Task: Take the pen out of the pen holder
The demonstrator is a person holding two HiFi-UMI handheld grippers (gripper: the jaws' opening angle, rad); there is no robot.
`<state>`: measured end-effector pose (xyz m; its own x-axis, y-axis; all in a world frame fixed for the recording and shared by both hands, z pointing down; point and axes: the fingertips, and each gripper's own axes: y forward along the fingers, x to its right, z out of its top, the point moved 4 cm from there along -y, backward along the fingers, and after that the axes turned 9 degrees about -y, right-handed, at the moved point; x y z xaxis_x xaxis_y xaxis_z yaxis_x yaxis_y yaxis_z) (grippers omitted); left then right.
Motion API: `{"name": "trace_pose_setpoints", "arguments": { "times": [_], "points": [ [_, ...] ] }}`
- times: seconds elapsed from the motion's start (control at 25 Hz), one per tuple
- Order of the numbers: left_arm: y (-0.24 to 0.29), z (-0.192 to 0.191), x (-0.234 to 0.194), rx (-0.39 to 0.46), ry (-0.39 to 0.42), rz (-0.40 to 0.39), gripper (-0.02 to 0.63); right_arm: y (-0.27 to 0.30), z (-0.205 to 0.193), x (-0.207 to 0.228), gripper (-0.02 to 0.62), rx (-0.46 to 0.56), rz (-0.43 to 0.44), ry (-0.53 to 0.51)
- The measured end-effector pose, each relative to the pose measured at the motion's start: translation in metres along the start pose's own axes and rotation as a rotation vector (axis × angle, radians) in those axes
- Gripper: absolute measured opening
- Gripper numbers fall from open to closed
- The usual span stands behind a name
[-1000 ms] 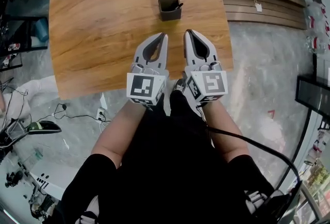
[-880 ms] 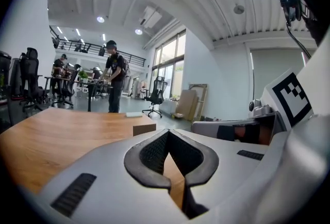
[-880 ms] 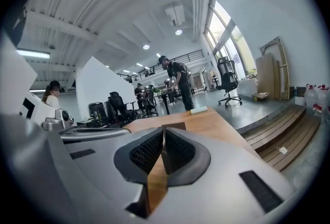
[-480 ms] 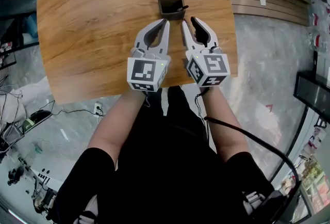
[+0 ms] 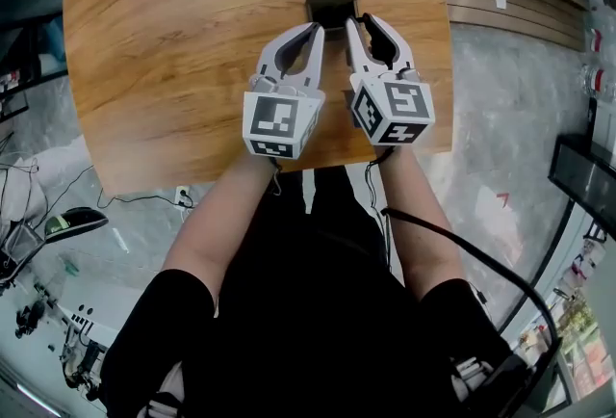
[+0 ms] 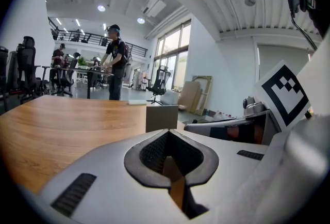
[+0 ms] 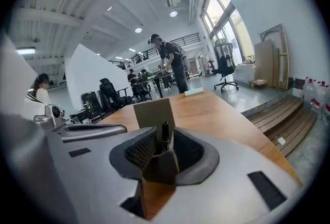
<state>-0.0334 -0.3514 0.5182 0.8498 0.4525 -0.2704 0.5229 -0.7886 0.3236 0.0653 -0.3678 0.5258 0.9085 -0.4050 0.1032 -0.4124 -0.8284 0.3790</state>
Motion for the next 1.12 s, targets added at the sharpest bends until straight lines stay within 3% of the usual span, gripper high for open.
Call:
{"name": "trace_pose_setpoints", "arguments": {
  "times": [0.24, 0.48, 0.92, 1.12],
  "points": [
    [0.003, 0.001, -0.004, -0.003, -0.001, -0.001, 0.000, 0.002, 0.003, -0.002, 0.043, -0.012, -0.038, -0.073],
    [-0.003, 0.013, -0.004, 0.014, -0.005, 0.005, 0.000, -0.007, 0.020, -0.002, 0.040, 0.005, -0.055, -0.068],
    [-0.052, 0.093, 0.030, 0.126, 0.029, -0.007, 0.000, -0.076, 0.116, -0.016, 0.040, 0.115, -0.089, -0.116],
    [-0.060, 0.112, 0.044, 0.150, 0.048, -0.016, 0.000, -0.098, 0.142, -0.016, 0.040, 0.160, -0.096, -0.135]
  ]
}}
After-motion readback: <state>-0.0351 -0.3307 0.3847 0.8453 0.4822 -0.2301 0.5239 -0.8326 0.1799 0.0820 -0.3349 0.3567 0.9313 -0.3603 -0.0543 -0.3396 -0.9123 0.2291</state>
